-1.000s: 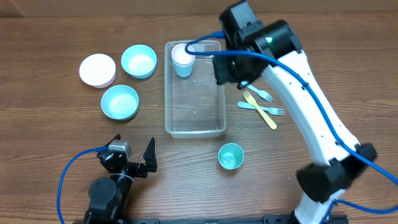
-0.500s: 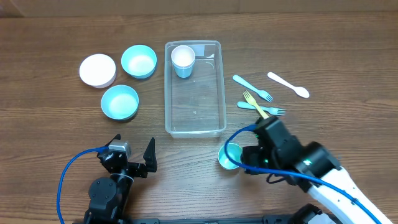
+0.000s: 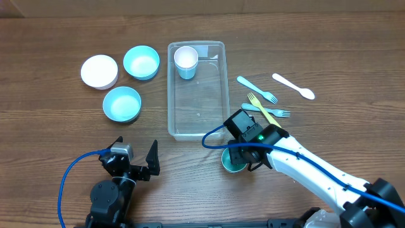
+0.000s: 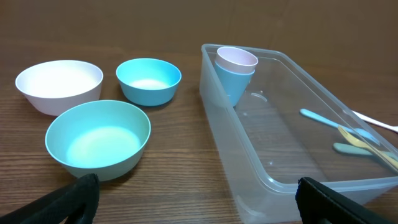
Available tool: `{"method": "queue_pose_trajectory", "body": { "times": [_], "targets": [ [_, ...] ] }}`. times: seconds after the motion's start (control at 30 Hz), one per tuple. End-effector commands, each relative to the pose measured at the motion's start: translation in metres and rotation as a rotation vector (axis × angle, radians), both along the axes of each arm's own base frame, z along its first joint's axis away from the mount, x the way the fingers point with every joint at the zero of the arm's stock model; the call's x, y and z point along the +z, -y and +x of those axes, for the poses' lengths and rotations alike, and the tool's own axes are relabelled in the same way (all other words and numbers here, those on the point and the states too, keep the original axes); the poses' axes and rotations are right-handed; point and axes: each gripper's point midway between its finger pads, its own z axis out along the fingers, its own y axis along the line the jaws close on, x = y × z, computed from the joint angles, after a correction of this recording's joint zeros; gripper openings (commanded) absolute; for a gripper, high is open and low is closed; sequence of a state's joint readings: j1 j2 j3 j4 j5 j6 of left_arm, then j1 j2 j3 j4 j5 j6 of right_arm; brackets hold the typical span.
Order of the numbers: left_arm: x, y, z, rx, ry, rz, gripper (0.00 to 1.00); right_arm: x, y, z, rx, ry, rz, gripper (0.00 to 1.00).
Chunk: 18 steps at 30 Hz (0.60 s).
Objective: Pack container
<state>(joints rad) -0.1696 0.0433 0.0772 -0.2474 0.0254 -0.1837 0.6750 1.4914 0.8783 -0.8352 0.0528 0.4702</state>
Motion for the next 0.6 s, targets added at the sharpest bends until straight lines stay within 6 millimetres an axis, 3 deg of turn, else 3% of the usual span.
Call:
{"method": "queue_pose_trajectory", "body": {
  "times": [0.0, 0.03, 0.07, 0.1, 0.2, 0.3, 0.43, 0.5, 0.57],
  "targets": [
    [0.000, 0.000, 0.000, -0.002, 0.003, 0.012, 1.00, -0.008, 0.001, 0.000, 0.000, 0.007, -0.009, 0.51],
    [0.000, 0.000, 0.000, -0.002, 0.003, 0.011, 1.00, -0.008, 0.000, 0.000, 0.001, 0.007, -0.006, 0.42],
    [0.000, 0.000, 0.000, -0.002, 0.003, 0.012, 1.00, -0.008, 0.000, 0.001, 0.001, 0.010, -0.004, 0.19],
    [0.000, 0.000, 0.000, -0.002, 0.003, 0.011, 1.00, -0.008, 0.000, 0.001, 0.001, 0.011, -0.003, 0.04],
    [0.000, 0.000, 0.000, -0.002, 0.003, 0.012, 1.00, -0.001, -0.001, 0.002, 0.001, 0.009, -0.005, 0.04],
    [0.000, 0.000, 0.000, -0.002, 0.003, 0.012, 1.00, 0.034, -0.001, 0.010, -0.005, 0.046, -0.011, 0.04],
    [0.000, 0.000, 0.000, -0.002, 0.003, 0.011, 1.00, 0.119, 0.007, 0.031, -0.033, 0.182, -0.042, 0.04],
    [0.000, 0.000, 0.000, -0.002, 0.003, 0.011, 1.00, 0.162, -0.005, 0.047, -0.037, 0.279, 0.030, 0.04],
    [0.000, 0.000, 0.000, -0.002, 0.003, 0.011, 1.00, 0.187, -0.016, 0.060, -0.019, 0.357, 0.083, 0.04]
  ]
}}
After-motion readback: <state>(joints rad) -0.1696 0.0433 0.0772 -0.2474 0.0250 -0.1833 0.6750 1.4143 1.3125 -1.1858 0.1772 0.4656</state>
